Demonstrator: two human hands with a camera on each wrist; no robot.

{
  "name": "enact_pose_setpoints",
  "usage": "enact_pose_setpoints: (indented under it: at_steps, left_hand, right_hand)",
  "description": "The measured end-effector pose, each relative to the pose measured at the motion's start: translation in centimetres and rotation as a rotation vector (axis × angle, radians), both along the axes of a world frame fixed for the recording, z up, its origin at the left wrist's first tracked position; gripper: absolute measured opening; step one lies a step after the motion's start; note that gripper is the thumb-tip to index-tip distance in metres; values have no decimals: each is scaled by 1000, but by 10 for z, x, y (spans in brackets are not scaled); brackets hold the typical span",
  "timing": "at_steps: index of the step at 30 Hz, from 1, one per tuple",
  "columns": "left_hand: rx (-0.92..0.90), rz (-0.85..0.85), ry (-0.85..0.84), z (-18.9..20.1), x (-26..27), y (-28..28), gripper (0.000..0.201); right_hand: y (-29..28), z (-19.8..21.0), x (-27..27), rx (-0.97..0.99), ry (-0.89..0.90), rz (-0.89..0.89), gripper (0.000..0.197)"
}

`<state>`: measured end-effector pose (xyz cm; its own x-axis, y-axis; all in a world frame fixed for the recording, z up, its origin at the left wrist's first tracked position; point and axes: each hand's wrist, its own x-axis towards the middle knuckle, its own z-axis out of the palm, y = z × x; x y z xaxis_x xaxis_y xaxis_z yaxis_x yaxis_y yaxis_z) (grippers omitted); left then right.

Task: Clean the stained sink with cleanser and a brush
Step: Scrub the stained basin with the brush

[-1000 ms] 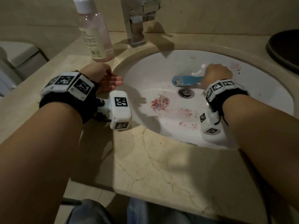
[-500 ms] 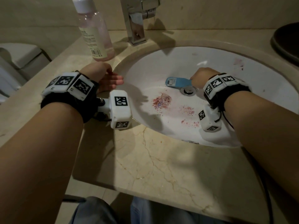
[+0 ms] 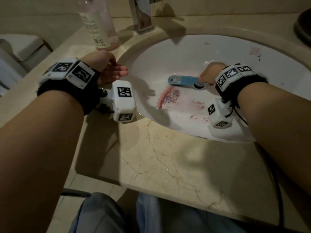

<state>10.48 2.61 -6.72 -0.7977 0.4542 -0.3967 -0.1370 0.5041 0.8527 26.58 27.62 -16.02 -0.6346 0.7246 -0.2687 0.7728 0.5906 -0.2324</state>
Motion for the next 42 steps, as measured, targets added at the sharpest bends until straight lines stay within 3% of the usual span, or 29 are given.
enact_pose_setpoints:
  at_steps: [3,6,11,14,17,20,23,27,30,36,40,42]
  left_hand:
    - [1,6,0,1,0,0,30]
    - [3,5,-3,1,0,0,30]
    - [5,3,-7,1,0,-1,30]
    - [9,-3,-6,1,0,-1,30]
    - [17,-2,-10,1,0,-1,30]
    - [16,-2,-9,1,0,-1,30]
    - [16,-5,-13,1,0,-1,30]
    - [23,-5,-25,1,0,-2,29]
    - [24,-2,-21,1,0,-2,29]
    - [29,-1,-18,0,0,-1,29]
    - [36,6,-21,0,-2,-1,28]
    - [35,7,-24,-1,-2,-2,28]
  right_hand:
    - [8,1,2,-24,-38,-29,16]
    - [-13,10,5,-175,-10,52,19]
    - [-30,14,-4,-402,-220,230,31]
    - [-28,15,-4,-295,-183,183,22]
    - [-20,14,3,-118,-98,57,29]
    - [-10,12,10,-110,61,-58,25]
    - [-9,14,11,-150,-5,5,19]
    - [-22,14,10,-336,-149,135,40]
    - [-26,17,10,-417,-168,113,48]
    - [-7,20,17,-130,-49,7,29]
    - [2,20,19,-139,-81,5,29]
    - [2,18,18,-191,-128,64,47]
